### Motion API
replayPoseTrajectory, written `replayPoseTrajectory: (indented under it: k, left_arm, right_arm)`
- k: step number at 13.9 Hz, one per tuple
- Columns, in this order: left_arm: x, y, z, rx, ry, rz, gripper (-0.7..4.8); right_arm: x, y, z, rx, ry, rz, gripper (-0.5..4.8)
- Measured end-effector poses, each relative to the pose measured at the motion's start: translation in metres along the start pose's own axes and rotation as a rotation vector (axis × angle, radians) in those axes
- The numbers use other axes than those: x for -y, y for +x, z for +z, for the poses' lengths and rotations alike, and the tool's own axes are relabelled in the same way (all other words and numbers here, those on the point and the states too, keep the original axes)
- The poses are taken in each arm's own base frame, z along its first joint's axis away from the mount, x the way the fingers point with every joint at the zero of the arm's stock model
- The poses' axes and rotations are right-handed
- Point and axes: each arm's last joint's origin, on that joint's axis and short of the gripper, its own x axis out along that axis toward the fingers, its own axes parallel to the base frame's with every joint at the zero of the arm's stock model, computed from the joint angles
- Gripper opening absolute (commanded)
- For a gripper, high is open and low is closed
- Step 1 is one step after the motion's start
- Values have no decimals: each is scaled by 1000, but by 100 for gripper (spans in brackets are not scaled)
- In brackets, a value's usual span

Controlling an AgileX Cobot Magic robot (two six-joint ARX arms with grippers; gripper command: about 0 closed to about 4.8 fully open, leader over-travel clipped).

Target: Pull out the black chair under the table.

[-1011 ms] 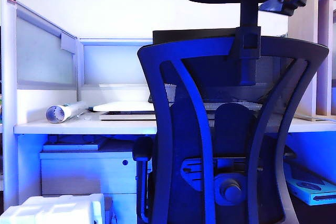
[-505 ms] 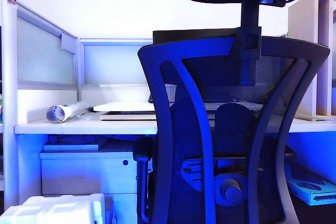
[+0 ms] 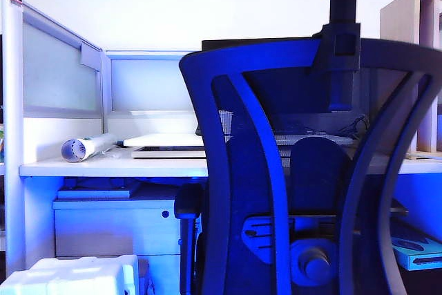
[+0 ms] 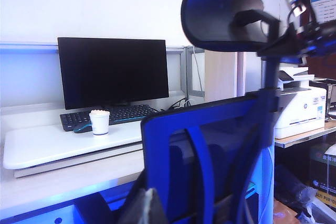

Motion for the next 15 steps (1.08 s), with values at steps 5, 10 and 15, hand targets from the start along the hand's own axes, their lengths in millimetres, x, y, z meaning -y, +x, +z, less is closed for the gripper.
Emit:
replayPoseTrajectory:
  k: [5, 10, 15]
  left_arm:
    - [0, 0, 0, 0, 0, 0, -5]
    - [0, 0, 2, 19, 9, 13, -5]
    - [0, 0, 2, 23, 11, 19, -5]
  right_arm:
    - [-25, -31, 0, -92, -18, 34, -6]
    - [-39, -81, 2, -175, -15, -1, -6]
    - [-55, -132, 0, -246, 7, 12, -6]
